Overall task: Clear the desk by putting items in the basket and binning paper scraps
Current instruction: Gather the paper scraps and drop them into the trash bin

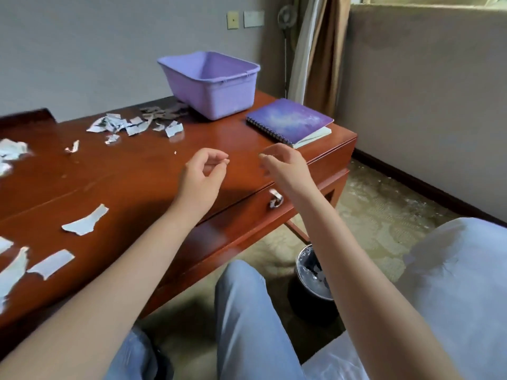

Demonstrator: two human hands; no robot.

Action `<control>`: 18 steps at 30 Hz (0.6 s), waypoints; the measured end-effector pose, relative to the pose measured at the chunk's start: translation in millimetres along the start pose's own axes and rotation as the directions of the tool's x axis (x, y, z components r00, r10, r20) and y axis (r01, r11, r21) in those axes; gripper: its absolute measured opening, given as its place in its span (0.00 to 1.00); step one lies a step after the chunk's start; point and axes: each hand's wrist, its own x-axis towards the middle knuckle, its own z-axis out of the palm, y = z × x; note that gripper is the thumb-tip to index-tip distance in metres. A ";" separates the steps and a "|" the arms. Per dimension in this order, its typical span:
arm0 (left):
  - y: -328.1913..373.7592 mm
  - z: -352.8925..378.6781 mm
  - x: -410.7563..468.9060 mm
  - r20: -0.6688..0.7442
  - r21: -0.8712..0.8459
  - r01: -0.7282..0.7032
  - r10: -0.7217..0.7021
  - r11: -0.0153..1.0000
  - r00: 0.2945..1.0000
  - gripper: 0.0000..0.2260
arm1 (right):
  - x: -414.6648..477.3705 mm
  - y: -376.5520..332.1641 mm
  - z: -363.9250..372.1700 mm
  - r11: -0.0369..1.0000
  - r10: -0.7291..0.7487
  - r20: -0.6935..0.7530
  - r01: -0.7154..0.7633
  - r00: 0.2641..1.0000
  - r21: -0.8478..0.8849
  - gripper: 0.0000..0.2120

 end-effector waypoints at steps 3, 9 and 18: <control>-7.5 -39.3 3.9 -0.083 0.096 0.051 -0.043 0.994 0.996 0.05 | 6.3 -21.6 36.8 0.997 -0.057 0.078 0.062 0.995 -0.054 0.03; -35.9 -107.8 29.9 -0.240 0.296 0.234 -0.165 0.926 0.957 0.08 | 25.1 -48.4 103.1 0.986 -0.087 0.210 0.115 0.974 -0.122 0.11; -86.9 -166.1 108.9 -0.354 0.460 0.402 -0.252 0.791 0.901 0.10 | 110.8 -44.1 194.7 0.968 -0.038 0.188 0.084 0.981 -0.238 0.22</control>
